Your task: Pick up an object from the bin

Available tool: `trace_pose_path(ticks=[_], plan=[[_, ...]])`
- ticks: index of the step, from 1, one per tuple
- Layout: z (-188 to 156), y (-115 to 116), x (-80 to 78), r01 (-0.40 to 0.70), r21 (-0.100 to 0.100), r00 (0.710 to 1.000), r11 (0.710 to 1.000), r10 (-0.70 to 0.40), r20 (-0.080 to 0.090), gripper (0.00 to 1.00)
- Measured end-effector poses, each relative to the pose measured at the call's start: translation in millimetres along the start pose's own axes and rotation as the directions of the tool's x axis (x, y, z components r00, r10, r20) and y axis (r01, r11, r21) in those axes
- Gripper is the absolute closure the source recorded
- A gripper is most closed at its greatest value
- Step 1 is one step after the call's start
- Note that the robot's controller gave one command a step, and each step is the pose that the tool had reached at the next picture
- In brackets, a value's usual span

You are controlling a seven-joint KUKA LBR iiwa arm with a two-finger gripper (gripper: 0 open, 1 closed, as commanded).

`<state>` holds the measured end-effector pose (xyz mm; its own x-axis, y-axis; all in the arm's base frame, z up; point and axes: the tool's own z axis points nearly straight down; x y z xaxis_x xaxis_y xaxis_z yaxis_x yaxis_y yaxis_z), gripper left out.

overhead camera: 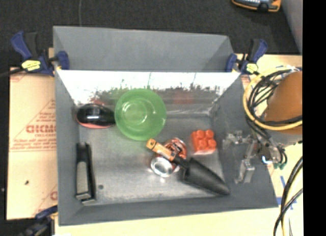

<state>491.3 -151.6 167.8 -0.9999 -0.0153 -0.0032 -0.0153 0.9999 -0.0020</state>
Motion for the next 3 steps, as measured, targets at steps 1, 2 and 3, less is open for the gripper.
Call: trace_pose_path(ticks=[1, 2, 3], plan=[[0.1, 0.0, 0.0, 0.000, 0.000, 1.000, 1.000, 0.000, 0.000, 0.00], [55.6, 29.9, -0.8, -0.006, -0.001, 1.000, 1.000, 0.006, 0.001, 0.00], [75.0, 39.5, -3.0, -0.014, 0.002, 1.000, 1.000, 0.014, 0.010, 0.00]])
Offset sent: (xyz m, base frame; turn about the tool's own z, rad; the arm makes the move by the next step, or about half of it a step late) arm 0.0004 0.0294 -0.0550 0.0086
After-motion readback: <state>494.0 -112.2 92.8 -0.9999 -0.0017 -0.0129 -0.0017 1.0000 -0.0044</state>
